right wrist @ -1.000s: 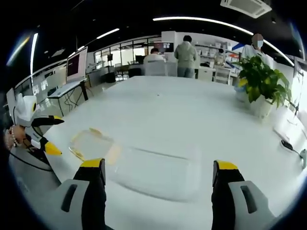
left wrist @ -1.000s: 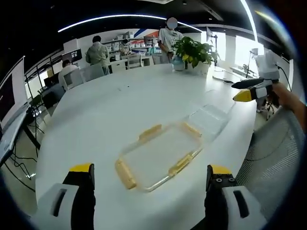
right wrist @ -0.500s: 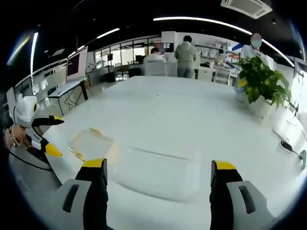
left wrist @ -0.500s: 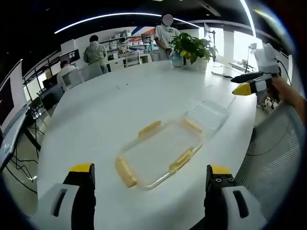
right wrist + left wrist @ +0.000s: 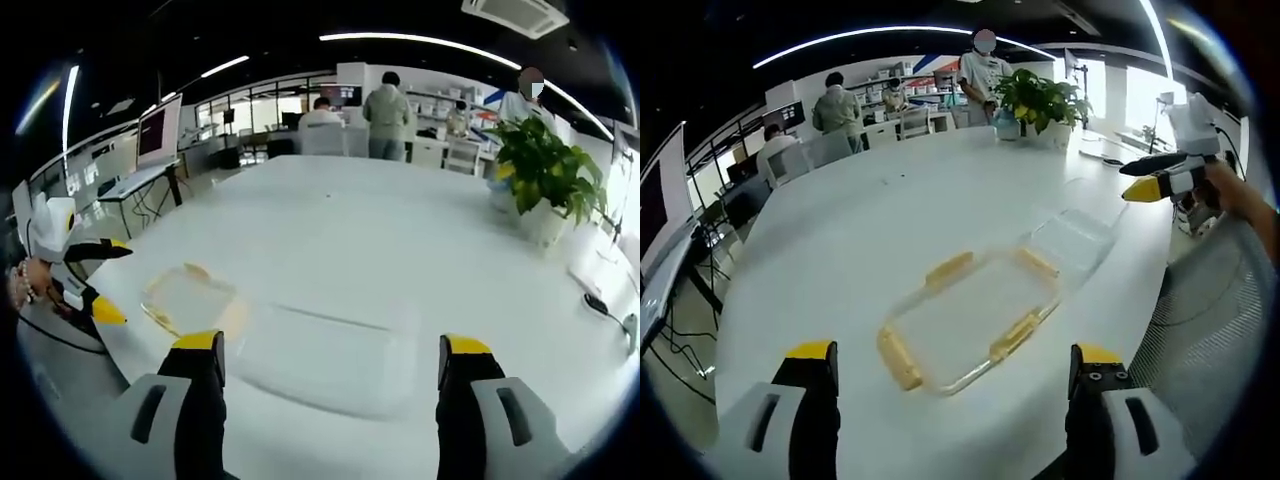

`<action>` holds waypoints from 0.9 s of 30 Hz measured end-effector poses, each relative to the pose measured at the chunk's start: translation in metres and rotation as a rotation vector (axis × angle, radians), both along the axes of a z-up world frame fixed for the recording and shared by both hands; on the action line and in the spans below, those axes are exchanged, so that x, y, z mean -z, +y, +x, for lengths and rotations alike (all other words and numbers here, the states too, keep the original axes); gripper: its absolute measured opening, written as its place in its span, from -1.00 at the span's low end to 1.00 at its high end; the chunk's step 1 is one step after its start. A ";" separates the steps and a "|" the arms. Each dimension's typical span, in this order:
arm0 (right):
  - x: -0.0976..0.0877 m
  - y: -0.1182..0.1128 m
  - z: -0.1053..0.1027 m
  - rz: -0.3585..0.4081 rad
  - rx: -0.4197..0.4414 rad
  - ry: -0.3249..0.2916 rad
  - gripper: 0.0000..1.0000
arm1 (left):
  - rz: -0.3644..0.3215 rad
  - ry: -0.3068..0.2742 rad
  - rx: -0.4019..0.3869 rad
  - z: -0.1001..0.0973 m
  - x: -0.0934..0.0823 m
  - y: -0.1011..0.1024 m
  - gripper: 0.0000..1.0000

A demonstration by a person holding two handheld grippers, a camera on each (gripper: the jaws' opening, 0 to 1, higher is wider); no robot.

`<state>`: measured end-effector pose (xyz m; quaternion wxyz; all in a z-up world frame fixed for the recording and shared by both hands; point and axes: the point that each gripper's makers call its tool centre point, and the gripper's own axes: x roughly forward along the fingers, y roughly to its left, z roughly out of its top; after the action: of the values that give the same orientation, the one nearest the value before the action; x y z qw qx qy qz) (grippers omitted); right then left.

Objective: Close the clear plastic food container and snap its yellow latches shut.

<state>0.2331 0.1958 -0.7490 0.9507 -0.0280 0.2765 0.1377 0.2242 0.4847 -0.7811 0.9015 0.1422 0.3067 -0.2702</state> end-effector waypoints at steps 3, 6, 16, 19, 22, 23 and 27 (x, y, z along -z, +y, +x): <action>0.001 -0.001 0.000 -0.003 0.003 0.002 0.70 | 0.003 0.001 0.001 0.000 0.001 0.000 0.87; 0.001 -0.002 0.000 -0.005 0.006 0.008 0.68 | 0.001 0.005 0.002 0.000 0.001 0.000 0.87; 0.005 -0.006 -0.001 -0.013 0.022 0.028 0.68 | -0.036 0.027 0.010 0.001 -0.001 -0.001 0.90; 0.004 -0.005 -0.001 -0.004 0.021 0.029 0.68 | -0.031 0.005 0.033 0.002 -0.004 -0.003 0.93; 0.003 0.000 -0.002 0.002 0.011 0.032 0.64 | 0.028 -0.012 0.084 0.002 -0.004 -0.003 0.95; 0.003 0.003 -0.002 0.009 -0.003 0.034 0.63 | 0.045 -0.040 0.101 0.004 -0.006 -0.003 0.95; 0.006 0.008 -0.004 -0.033 -0.035 0.043 0.65 | 0.029 -0.036 0.117 0.007 -0.009 0.002 0.97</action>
<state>0.2289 0.2038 -0.7550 0.9413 -0.0458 0.2988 0.1504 0.2310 0.4868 -0.7718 0.8874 0.1779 0.2856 -0.3153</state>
